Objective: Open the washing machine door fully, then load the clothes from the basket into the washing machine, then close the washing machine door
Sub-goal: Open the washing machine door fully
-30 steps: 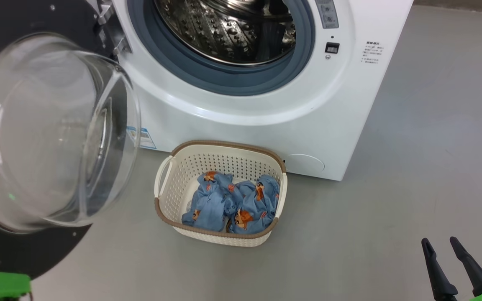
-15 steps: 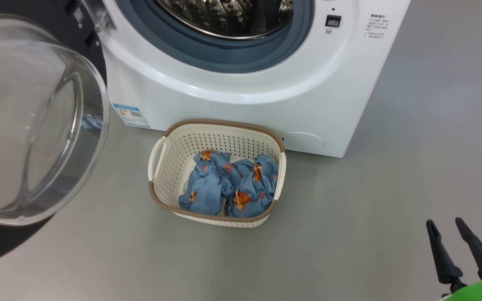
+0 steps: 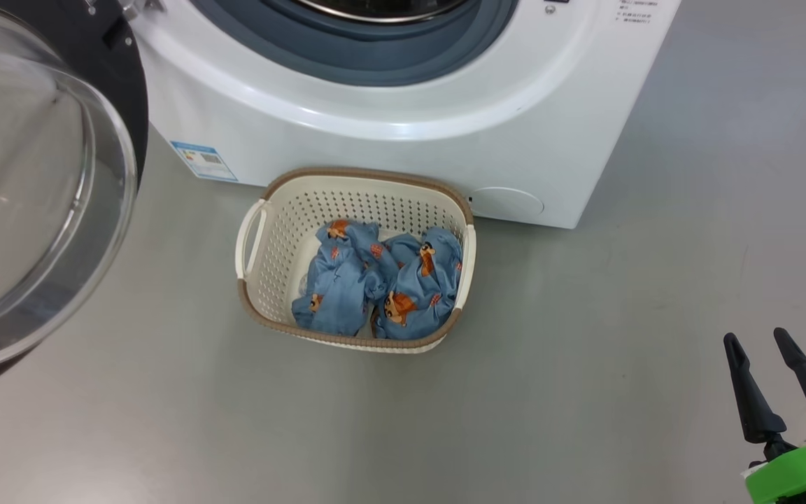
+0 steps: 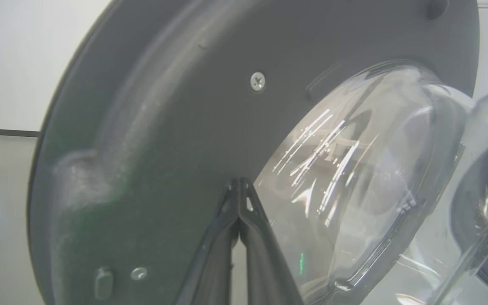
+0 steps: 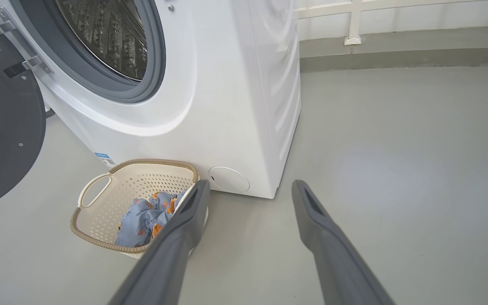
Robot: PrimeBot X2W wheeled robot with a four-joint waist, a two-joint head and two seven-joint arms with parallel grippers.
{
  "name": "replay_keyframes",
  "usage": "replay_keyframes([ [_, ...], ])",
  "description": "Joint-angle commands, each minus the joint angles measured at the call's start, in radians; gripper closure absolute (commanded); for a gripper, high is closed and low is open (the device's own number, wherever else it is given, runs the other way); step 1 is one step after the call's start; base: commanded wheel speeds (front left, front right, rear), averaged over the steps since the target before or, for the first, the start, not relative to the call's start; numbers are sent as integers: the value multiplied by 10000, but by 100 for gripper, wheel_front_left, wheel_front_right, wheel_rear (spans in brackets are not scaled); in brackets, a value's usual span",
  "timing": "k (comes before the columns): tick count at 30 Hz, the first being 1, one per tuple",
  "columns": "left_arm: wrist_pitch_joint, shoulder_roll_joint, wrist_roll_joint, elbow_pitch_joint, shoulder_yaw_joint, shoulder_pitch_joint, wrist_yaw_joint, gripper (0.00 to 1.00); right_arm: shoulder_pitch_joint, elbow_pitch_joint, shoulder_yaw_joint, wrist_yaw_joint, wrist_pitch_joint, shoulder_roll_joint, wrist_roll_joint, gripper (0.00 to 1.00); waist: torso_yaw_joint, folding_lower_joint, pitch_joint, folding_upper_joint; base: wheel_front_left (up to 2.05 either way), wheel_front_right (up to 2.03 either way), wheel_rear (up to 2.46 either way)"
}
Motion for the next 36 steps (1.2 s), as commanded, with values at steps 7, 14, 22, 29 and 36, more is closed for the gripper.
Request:
replay_keyframes([
  [7,-51,1027,318,351,516,-576,-43,100,-255,-262,124,29,-120,-378,105,0,12,-1,316,0,0,0,0],
  [14,-51,1245,584,691,553,-860,-62,100,-353,-240,132,29,-120,-451,104,0,17,-1,345,0,0,0,0],
  [22,-51,574,784,194,357,-312,-167,100,-200,-125,153,29,-120,-269,49,0,31,-1,-168,0,0,0,0],
  [29,-51,-445,700,-830,-183,874,-319,100,-10,-21,296,29,-120,-201,45,0,53,-1,-740,0,0,0,0],
  [36,-51,-965,93,-1732,-1750,2163,-354,100,118,57,455,29,-120,-209,34,0,-31,-1,-1236,0,0,0,0],
])
